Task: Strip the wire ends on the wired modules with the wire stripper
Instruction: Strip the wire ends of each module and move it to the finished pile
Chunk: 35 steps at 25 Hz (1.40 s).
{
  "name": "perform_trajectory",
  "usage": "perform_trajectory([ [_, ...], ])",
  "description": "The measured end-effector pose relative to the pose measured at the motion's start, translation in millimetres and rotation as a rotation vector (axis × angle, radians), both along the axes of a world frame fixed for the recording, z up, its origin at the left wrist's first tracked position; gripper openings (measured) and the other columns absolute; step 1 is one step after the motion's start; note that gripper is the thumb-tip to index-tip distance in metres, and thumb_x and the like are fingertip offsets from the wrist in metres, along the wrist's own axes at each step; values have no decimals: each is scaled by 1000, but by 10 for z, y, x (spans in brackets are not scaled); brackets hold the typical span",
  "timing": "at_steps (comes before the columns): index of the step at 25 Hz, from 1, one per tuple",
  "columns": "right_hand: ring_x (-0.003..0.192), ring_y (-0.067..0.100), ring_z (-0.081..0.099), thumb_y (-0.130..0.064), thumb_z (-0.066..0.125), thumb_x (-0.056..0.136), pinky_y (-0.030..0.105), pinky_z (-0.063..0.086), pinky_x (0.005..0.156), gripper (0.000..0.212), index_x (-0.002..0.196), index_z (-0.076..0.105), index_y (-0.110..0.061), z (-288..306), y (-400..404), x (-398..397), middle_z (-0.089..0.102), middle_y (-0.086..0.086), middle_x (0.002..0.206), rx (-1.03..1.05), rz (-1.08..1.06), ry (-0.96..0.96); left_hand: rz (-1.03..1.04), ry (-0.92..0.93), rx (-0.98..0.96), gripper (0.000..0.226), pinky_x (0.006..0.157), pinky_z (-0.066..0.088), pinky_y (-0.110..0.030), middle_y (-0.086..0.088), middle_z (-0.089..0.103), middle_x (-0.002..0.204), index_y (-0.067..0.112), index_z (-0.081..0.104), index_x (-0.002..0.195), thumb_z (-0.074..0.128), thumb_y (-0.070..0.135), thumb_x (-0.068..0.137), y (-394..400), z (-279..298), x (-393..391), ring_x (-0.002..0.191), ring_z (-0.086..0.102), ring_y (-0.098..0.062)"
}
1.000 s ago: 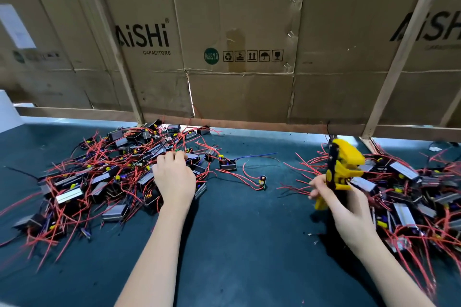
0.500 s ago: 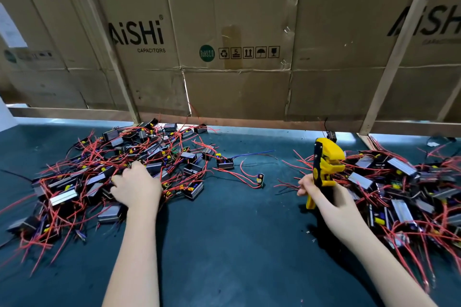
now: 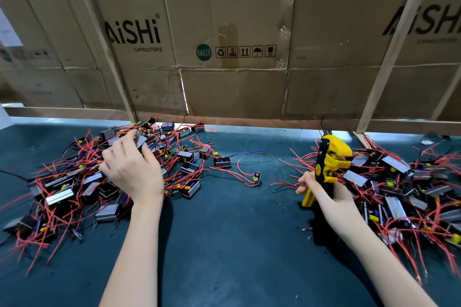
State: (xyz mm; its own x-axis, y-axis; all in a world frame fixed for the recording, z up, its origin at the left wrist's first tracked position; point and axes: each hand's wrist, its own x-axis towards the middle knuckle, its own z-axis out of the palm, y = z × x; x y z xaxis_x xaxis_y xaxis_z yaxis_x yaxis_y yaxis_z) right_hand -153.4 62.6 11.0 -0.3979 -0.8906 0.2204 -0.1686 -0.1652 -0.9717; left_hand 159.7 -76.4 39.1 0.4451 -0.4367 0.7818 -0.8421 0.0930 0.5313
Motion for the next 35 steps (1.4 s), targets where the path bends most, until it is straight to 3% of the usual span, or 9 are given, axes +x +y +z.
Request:
perform_trajectory([
  [3, 87, 13, 67, -56, 58, 74, 23, 50, 74, 48, 93, 70, -13, -1, 11, 21, 74, 0, 82, 2, 13, 6, -129, 102, -304, 27, 93, 39, -38, -18, 58, 112, 4, 62, 120, 52, 11, 96, 28, 33, -32, 105, 54, -29],
  [5, 84, 8, 67, -59, 59, 73, 19, 50, 74, 50, 92, 70, -14, -2, 27, 36, 74, -1, 82, -6, 31, 6, -316, 283, -394, 24, 91, 43, -27, -9, 54, 107, 3, 62, 115, 55, 14, 96, 24, 92, -49, 101, 53, -7],
  [7, 85, 6, 67, -62, 60, 71, 18, 49, 75, 52, 91, 70, -16, -8, 30, 41, 74, -1, 85, -7, 45, 19, -532, 438, -291, 19, 88, 45, -23, -2, 57, 103, 6, 63, 109, 58, 18, 94, 21, 125, -140, 94, 52, 4],
  [11, 84, 6, 65, -64, 61, 70, 22, 46, 80, 56, 88, 68, -12, -24, 11, 52, 73, 1, 84, 30, 34, 1, -1100, 719, 228, 4, 81, 48, -30, -4, 66, 89, 12, 66, 91, 64, 9, 92, 182, 31, -661, 86, 61, -14],
  [13, 80, 11, 60, -62, 62, 74, 31, 44, 85, 58, 84, 63, -6, -39, 20, 46, 66, 2, 77, 61, 70, 16, -1229, 444, 483, 6, 73, 44, -18, 1, 68, 80, 11, 69, 83, 69, 9, 88, 287, -117, -907, 74, 59, -5],
  [16, 77, 13, 56, -61, 64, 75, 36, 44, 84, 56, 80, 59, -5, -25, 47, 32, 61, 0, 75, 78, 127, 74, -1156, -29, 665, 3, 74, 38, -9, 3, 70, 87, 15, 74, 83, 76, 16, 82, 365, -326, -1095, 78, 55, 0],
  [24, 66, 15, 56, -74, 65, 73, 34, 42, 73, 77, 76, 51, 2, -9, 38, 63, 55, 2, 65, 100, 12, 77, -1123, -60, 677, 4, 63, 39, -9, 8, 67, 66, 14, 73, 82, 72, 11, 85, 339, -254, -963, 62, 58, 1],
  [30, 64, 16, 56, -75, 60, 66, 38, 44, 74, 76, 73, 49, 0, 8, 36, -24, 53, 0, 60, 72, -94, 34, -1250, 4, 687, 4, 80, 49, -19, 7, 74, 87, 18, 73, 89, 70, 15, 88, 334, -231, -954, 83, 67, -7],
  [35, 58, 12, 51, -78, 59, 63, 34, 42, 67, 83, 78, 51, 3, -40, 40, -14, 50, 0, 60, 47, -89, 117, -1393, -156, 815, 13, 69, 45, -24, 1, 68, 81, 17, 71, 86, 81, 18, 78, 430, -219, -980, 69, 54, -6],
])
